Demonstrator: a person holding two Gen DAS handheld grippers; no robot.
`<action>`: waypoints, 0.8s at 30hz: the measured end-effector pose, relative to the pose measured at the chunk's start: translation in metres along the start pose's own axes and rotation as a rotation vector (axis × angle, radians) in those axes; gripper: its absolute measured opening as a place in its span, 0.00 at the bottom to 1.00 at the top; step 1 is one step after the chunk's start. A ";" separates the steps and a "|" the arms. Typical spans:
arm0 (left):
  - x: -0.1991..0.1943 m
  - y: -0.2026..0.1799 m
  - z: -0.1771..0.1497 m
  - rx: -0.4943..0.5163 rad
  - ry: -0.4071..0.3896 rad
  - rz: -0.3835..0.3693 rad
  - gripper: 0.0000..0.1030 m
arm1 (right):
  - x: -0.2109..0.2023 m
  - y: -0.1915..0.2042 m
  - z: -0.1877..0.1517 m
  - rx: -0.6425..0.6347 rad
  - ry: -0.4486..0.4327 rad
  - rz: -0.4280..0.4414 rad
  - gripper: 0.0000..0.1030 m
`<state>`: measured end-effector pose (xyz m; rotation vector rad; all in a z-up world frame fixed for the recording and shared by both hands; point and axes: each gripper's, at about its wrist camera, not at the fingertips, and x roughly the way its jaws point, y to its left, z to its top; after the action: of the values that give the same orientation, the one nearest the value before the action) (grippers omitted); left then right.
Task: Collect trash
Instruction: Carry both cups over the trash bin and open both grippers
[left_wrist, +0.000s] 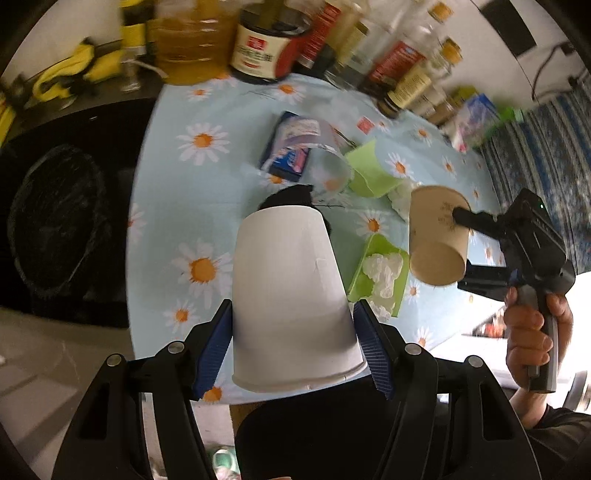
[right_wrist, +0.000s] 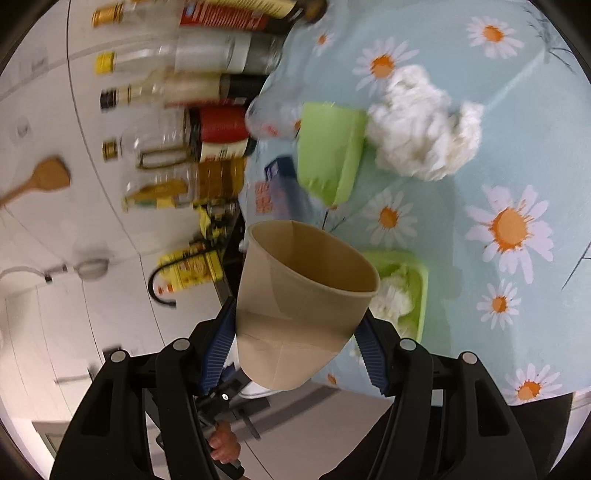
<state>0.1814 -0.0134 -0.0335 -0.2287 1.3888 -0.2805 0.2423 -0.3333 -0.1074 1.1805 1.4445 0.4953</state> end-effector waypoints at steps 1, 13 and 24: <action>-0.003 0.002 -0.003 -0.019 -0.010 0.006 0.62 | 0.002 0.003 -0.002 -0.015 0.014 -0.005 0.60; -0.043 0.065 -0.038 -0.185 -0.138 0.014 0.62 | 0.074 0.062 -0.026 -0.182 0.169 -0.054 0.60; -0.078 0.184 -0.025 -0.187 -0.182 0.000 0.62 | 0.203 0.145 -0.049 -0.237 0.182 -0.072 0.60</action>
<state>0.1558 0.1857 -0.0241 -0.3986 1.2348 -0.1260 0.2841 -0.0847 -0.0727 0.9106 1.5291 0.7181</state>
